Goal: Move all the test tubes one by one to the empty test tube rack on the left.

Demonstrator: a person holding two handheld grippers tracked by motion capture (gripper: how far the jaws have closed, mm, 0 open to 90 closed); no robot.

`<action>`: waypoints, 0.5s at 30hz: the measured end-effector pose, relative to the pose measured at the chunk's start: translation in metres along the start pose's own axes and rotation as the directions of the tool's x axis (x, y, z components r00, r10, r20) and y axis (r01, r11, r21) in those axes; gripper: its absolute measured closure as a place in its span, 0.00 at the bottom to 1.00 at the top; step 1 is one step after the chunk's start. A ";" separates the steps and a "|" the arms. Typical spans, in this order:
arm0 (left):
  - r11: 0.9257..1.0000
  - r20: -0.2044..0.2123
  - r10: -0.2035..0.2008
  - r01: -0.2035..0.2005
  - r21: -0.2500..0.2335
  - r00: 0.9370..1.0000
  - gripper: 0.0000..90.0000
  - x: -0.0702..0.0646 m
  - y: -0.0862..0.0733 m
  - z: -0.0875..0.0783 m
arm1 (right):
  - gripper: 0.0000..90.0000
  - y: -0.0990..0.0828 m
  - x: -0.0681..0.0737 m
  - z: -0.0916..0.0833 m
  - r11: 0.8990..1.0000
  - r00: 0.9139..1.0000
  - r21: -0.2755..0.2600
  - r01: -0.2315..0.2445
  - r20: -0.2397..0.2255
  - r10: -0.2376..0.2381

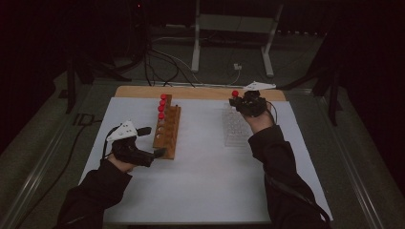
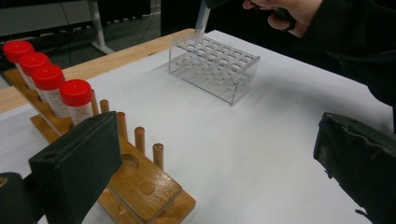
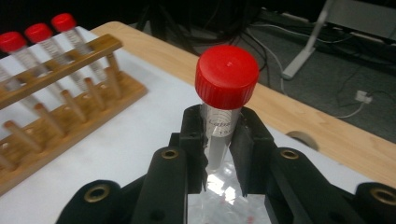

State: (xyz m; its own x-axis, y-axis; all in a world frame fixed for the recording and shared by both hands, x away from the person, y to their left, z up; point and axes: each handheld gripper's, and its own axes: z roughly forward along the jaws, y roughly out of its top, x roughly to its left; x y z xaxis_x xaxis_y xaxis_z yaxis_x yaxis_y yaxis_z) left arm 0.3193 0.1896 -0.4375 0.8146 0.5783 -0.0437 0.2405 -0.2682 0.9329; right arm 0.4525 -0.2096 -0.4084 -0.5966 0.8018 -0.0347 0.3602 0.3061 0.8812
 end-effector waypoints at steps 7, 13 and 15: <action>1.000 0.012 0.003 -0.004 0.011 1.000 0.02 -0.002 0.001 0.003 | 0.84 -0.006 0.015 0.000 1.000 0.998 0.016 0.027 -0.049 -0.027; 1.000 0.021 0.004 -0.005 0.020 1.000 0.02 -0.004 0.002 0.009 | 0.84 -0.012 0.029 -0.002 0.998 0.995 0.025 0.057 -0.087 -0.054; 1.000 0.030 0.008 -0.009 0.024 1.000 0.02 -0.005 0.002 0.011 | 0.84 -0.015 0.034 -0.002 0.997 0.993 0.034 0.065 -0.097 -0.062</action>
State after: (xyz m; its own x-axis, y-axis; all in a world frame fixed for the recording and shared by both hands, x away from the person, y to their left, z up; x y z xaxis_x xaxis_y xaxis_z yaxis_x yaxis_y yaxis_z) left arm 0.3214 0.1777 -0.4392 0.8319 0.5530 -0.0471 0.2461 -0.2915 0.9243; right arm 0.4257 -0.1884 -0.4220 -0.6843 0.7279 -0.0431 0.3448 0.3751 0.8605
